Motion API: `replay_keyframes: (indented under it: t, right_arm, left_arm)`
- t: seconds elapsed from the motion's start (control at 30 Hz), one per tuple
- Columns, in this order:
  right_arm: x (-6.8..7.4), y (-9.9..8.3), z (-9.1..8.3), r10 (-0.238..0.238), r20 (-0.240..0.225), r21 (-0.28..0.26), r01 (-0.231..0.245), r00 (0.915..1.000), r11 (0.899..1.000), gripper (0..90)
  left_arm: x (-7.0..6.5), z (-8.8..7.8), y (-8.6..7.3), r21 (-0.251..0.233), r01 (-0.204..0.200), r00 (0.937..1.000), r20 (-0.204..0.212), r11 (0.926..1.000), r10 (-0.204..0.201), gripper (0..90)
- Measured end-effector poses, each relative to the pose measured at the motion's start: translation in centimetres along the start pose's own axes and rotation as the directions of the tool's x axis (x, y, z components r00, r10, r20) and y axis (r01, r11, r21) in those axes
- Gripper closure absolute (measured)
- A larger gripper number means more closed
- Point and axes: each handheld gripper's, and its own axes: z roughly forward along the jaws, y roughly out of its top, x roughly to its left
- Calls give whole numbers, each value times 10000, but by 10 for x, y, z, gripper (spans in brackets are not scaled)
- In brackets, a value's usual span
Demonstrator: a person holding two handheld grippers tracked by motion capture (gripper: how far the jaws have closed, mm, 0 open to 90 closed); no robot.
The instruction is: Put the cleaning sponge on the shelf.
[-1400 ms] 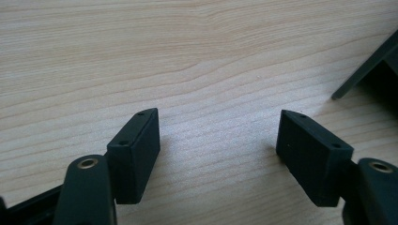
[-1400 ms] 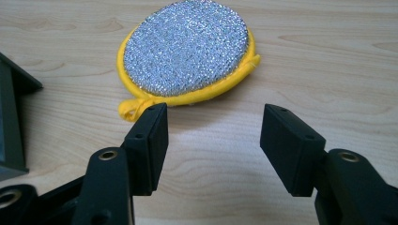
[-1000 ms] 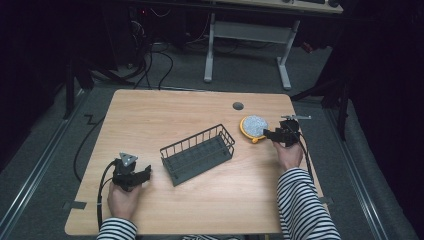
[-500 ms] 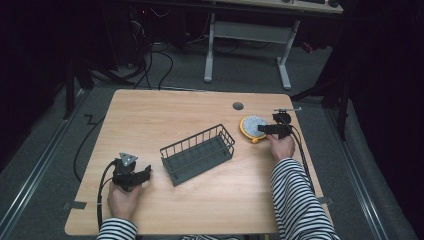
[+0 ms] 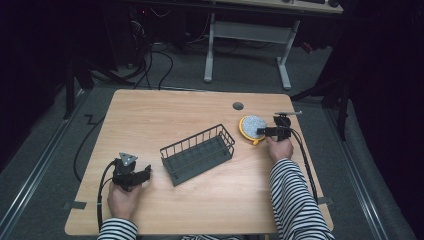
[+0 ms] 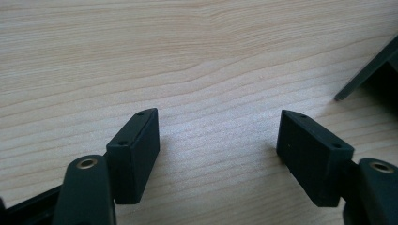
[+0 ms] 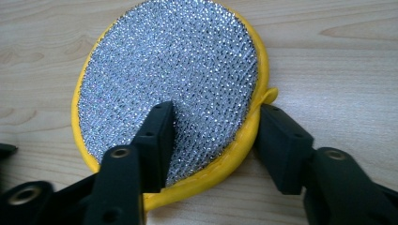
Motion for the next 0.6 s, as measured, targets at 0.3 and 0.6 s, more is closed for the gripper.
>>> replay_keyframes:
  t: [0.3, 0.6]
  right_arm:
    - [10, 0, -1, -783, 34, 203, 783, 9969, 9967, 744]
    - [16, 0, -5, -1141, 44, 50, 1141, 9935, 9935, 790]
  left_arm:
    - [0, 0, 0, 2, -4, 10000, -1, 10000, 4, 309]
    - [0, 0, 0, 3, -3, 10000, -1, 10000, 3, 309]
